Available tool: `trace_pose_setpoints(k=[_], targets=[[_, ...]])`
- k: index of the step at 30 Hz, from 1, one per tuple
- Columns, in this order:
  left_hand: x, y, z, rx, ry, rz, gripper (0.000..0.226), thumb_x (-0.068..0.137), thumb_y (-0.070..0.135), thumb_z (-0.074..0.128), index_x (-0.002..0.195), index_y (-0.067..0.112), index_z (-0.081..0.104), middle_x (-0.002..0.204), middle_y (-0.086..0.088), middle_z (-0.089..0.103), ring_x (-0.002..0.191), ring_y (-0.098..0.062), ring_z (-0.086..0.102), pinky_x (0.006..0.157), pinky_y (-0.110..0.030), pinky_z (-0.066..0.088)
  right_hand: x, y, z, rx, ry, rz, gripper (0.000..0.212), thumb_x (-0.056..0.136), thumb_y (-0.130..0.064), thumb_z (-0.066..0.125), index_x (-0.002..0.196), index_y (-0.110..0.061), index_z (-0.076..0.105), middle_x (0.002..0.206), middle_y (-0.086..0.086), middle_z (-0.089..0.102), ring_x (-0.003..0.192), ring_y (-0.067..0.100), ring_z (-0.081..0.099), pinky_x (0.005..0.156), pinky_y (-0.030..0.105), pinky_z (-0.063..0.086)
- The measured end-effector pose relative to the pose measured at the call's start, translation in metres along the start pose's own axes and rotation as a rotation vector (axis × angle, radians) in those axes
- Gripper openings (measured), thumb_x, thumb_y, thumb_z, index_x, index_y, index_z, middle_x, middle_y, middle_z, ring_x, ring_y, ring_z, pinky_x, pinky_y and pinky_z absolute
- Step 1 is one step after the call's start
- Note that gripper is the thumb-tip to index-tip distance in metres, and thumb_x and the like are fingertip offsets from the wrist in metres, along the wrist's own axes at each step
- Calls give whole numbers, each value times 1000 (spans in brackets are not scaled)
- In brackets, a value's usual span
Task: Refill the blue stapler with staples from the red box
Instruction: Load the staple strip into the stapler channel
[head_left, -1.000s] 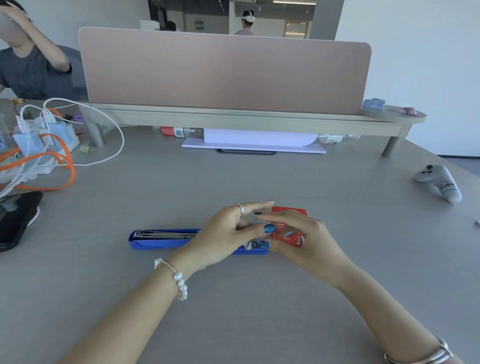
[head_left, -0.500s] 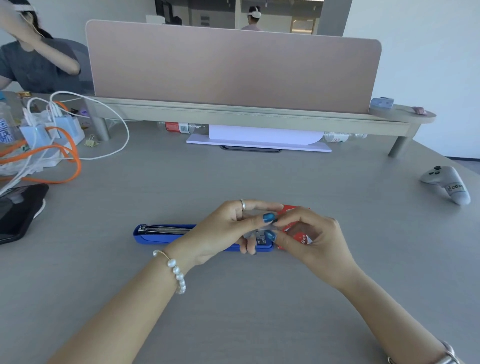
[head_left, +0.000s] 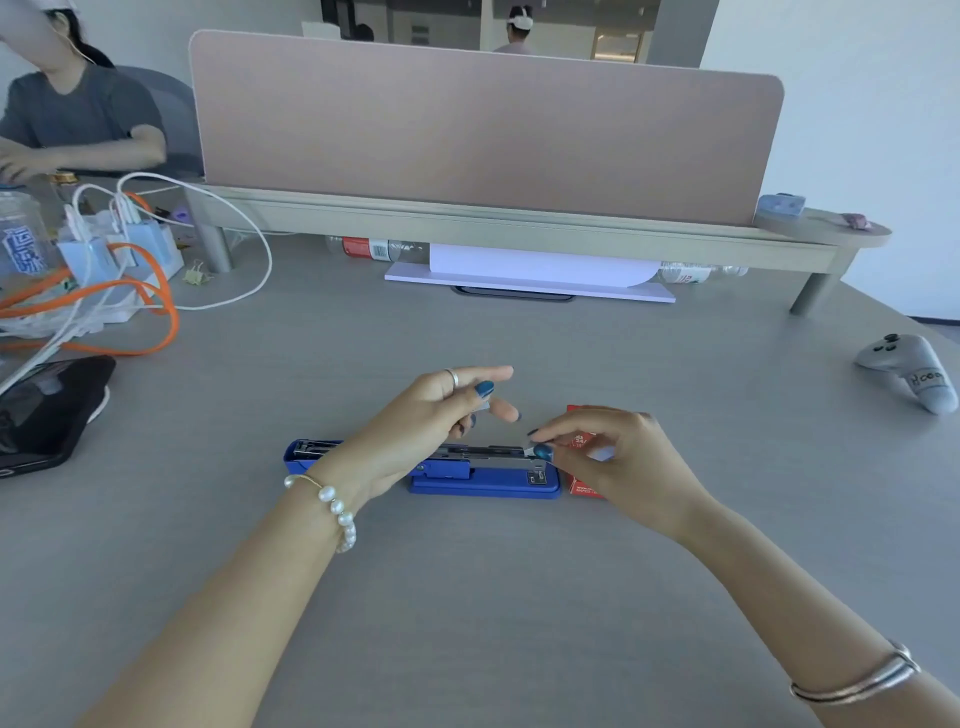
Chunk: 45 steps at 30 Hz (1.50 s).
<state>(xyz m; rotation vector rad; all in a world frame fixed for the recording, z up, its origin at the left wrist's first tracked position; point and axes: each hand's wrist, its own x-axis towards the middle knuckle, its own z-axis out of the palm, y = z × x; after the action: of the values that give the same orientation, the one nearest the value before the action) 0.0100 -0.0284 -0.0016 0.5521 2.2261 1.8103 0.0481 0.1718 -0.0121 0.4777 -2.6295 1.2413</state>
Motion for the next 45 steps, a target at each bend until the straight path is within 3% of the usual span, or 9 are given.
trace_pose_setpoints(k=[7, 14, 16, 22, 25, 27, 32, 40, 45], targets=[[-1, 0, -3, 88, -81, -29, 44, 94, 18, 50, 136, 26, 41, 99, 13, 71, 66, 9, 50, 66, -8, 41, 5, 5, 10, -18, -3, 23, 24, 79, -8, 66, 79, -31, 72, 67, -15, 65, 57, 8, 59, 56, 19, 49], [-2, -1, -6, 229, -127, -3, 48, 95, 16, 48, 135, 39, 36, 113, 18, 68, 101, -19, 56, 87, -21, 45, 2, 3, 15, -68, 32, -81, 27, 77, 3, 61, 84, -20, 73, 68, -20, 60, 66, 8, 59, 62, 10, 46], [-1, -3, -7, 277, -130, 7, 47, 95, 17, 49, 133, 43, 37, 114, 22, 66, 92, -22, 53, 91, -30, 43, 2, 2, 16, -71, 54, -69, 26, 77, 2, 62, 84, -21, 73, 67, -19, 60, 67, 12, 59, 62, 13, 48], [0, -7, -7, 300, -132, -15, 51, 92, 10, 51, 131, 42, 41, 109, 24, 67, 89, -15, 48, 86, -28, 42, 0, 0, 21, -141, 90, -62, 22, 77, -2, 63, 83, -22, 72, 70, -20, 59, 68, 13, 64, 68, 34, 57], [0, -8, -6, 309, -113, -4, 54, 87, 5, 58, 127, 40, 47, 113, 13, 67, 77, 8, 50, 80, -15, 43, 0, -2, 21, -112, 81, -11, 22, 77, 0, 64, 83, -20, 73, 70, -19, 60, 69, 13, 64, 71, 37, 57], [1, -9, -7, 323, -86, 22, 55, 82, 5, 64, 123, 39, 51, 111, 9, 67, 66, 7, 47, 71, -10, 42, 1, -3, 22, -118, 67, -3, 22, 77, -1, 64, 83, -20, 73, 71, -18, 60, 71, 14, 62, 73, 38, 55], [4, -12, -11, 349, -18, 38, 51, 72, 10, 76, 111, 40, 59, 93, 8, 64, 75, -5, 55, 77, -24, 49, -2, 0, 20, -119, 42, -27, 20, 78, -4, 65, 86, -20, 73, 78, -17, 62, 75, 10, 60, 74, 33, 55], [1, -7, -13, 372, -20, 42, 48, 72, 13, 77, 111, 37, 60, 84, 12, 67, 63, 7, 52, 65, -6, 42, -5, 4, 21, -167, 78, -89, 8, 82, -18, 63, 78, -15, 69, 86, -1, 70, 73, 17, 61, 69, 38, 56], [0, -7, -11, 408, -24, 50, 47, 71, 14, 77, 109, 36, 61, 85, 12, 70, 68, 3, 53, 67, -9, 44, -5, 3, 18, -130, 78, -37, 20, 88, -24, 56, 76, -12, 66, 69, -13, 59, 67, 8, 58, 62, 18, 52]])
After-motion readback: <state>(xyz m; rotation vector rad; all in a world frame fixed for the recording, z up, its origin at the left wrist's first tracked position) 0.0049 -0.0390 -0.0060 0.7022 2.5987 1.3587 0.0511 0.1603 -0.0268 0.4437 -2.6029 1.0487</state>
